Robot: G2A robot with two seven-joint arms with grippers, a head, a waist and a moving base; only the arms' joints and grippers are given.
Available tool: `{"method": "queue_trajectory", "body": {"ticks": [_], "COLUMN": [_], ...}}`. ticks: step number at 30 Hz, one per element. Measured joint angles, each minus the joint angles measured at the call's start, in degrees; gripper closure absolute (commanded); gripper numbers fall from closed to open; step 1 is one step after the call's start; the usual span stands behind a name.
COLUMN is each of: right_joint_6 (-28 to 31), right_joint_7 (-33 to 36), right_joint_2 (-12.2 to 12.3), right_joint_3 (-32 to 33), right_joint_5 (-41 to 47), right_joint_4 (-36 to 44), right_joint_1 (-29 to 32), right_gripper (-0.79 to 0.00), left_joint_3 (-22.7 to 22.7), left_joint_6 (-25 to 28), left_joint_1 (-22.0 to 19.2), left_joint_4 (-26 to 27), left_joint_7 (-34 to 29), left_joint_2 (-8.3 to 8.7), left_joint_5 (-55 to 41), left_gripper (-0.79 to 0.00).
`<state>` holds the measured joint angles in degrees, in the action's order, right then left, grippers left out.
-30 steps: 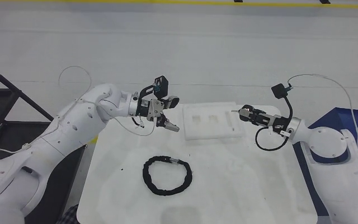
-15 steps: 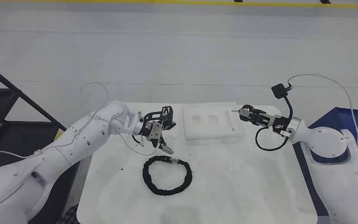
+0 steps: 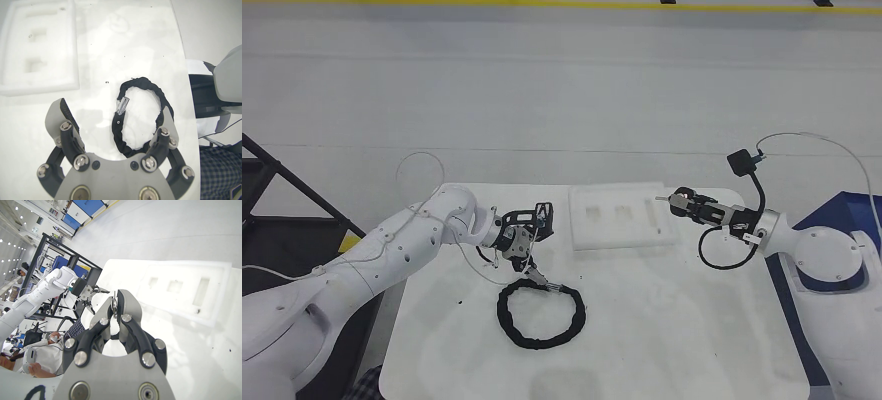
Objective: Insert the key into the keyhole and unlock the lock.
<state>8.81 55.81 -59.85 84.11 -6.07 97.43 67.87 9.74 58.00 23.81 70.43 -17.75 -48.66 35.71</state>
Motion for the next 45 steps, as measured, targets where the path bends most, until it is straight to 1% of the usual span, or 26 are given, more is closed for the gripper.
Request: {"method": "queue_trajectory", "body": {"ticks": [11,14,17,20,23,26,27,29,30,33,36,45], "right_joint_6": [0.0,0.0,0.0,0.0,0.0,0.0,0.0,0.0,0.0,0.0,0.0,0.0], "right_joint_7": [0.0,0.0,0.0,0.0,0.0,0.0,0.0,0.0,0.0,0.0,0.0,0.0], "right_joint_2": [0.0,0.0,0.0,0.0,0.0,0.0,0.0,0.0,0.0,0.0,0.0,0.0], "right_joint_3": [0.0,0.0,0.0,0.0,0.0,0.0,0.0,0.0,0.0,0.0,0.0,0.0], "right_joint_5": [0.0,0.0,0.0,0.0,0.0,0.0,0.0,0.0,0.0,0.0,0.0,0.0], "right_joint_4": [0.0,0.0,0.0,0.0,0.0,0.0,0.0,0.0,0.0,0.0,0.0,0.0], "right_joint_1": [0.0,0.0,0.0,0.0,0.0,0.0,0.0,0.0,0.0,0.0,0.0,0.0], "right_gripper": [0.0,0.0,0.0,0.0,0.0,0.0,0.0,0.0,0.0,0.0,0.0,0.0], "left_joint_3": [0.2,1.3,2.1,2.4,2.4,2.7,2.9,2.9,2.5,1.3,0.2,0.0], "left_joint_6": [-0.5,-0.4,0.0,0.0,0.0,-0.4,-1.2,-3.2,-4.7,-7.3,-8.0,-8.1], "left_joint_1": [0.3,2.0,4.0,5.4,6.7,7.5,8.0,8.6,9.0,9.4,9.5,10.5], "left_joint_4": [0.2,-0.2,-1.0,-1.8,-2.7,-5.0,-6.1,-7.3,-8.0,-10.4,-13.3,-20.9], "left_joint_7": [0.4,3.2,7.7,13.4,22.1,32.7,37.1,43.7,47.9,56.7,61.8,67.1], "left_joint_2": [0.0,0.15,0.24,0.3,0.29,0.18,0.05,-0.27,-0.53,-1.51,-3.01,-8.15], "left_joint_5": [0.2,1.6,3.3,7.8,15.5,25.7,29.9,36.2,40.5,49.4,54.8,60.9], "left_gripper": [-0.785,-0.785,-0.785,-0.785,-0.785,-0.785,-0.785,-0.785,-0.785,-0.785,-0.785,-0.785]}}
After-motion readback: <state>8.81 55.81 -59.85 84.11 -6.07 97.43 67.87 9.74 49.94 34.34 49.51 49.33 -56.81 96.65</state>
